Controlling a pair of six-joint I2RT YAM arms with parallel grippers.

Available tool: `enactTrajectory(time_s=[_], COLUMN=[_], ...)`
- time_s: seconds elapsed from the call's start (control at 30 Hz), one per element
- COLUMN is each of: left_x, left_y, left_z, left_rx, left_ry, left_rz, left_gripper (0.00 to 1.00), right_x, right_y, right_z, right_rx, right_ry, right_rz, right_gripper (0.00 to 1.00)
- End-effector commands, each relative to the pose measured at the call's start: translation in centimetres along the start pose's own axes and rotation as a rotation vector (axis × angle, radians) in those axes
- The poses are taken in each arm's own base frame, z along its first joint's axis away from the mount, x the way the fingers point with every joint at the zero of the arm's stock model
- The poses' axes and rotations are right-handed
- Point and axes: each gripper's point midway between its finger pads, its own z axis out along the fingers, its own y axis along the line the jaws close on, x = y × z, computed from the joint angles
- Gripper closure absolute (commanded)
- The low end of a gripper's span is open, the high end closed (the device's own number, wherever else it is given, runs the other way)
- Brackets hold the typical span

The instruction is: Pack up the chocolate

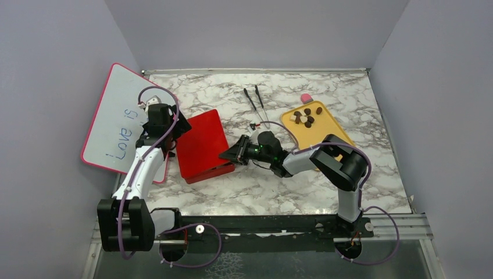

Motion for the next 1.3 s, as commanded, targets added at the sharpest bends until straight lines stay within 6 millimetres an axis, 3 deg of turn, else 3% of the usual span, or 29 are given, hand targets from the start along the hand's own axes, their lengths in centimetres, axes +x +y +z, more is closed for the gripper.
enactTrajectory(time_s=[0.0, 0.17, 0.37, 0.6, 0.8, 1.0, 1.13, 1.27], left_x=[0.4, 1.4, 3.1, 4.1, 5.3, 6.1, 6.3, 6.6], left_y=[-0.7, -0.3, -2.4, -0.9, -0.9, -0.7, -1.0, -1.3], left_z=[0.2, 0.6, 0.7, 1.7, 2.7, 3.2, 3.3, 3.4], left_rx=[0.068, 0.055, 0.202, 0.13, 0.126, 0.113, 0.128, 0.142], left_ry=[0.032, 0.06, 0.103, 0.125, 0.184, 0.216, 0.223, 0.233], left_rz=[0.023, -0.002, -0.022, -0.012, -0.001, -0.016, -0.034, -0.058], left_gripper=[0.07, 0.14, 0.25, 0.37, 0.38, 0.36, 0.36, 0.35], right_x=[0.2, -0.2, -1.2, -1.9, -2.3, -3.2, -4.3, -4.9], right_y=[0.4, -0.2, -1.3, -1.6, -1.5, -2.5, -1.6, -1.5], right_z=[-0.5, -0.9, -1.6, -2.3, -3.5, -5.2, -6.4, -6.9], right_rx=[-0.028, -0.022, 0.03, 0.08, 0.098, 0.204, 0.236, 0.291], right_ry=[0.015, 0.012, -0.015, -0.035, -0.072, -0.14, -0.196, -0.204], right_rz=[0.007, 0.005, -0.019, -0.049, -0.078, -0.115, -0.192, -0.273], right_gripper=[0.97, 0.95, 0.79, 0.7, 0.65, 0.62, 0.52, 0.36])
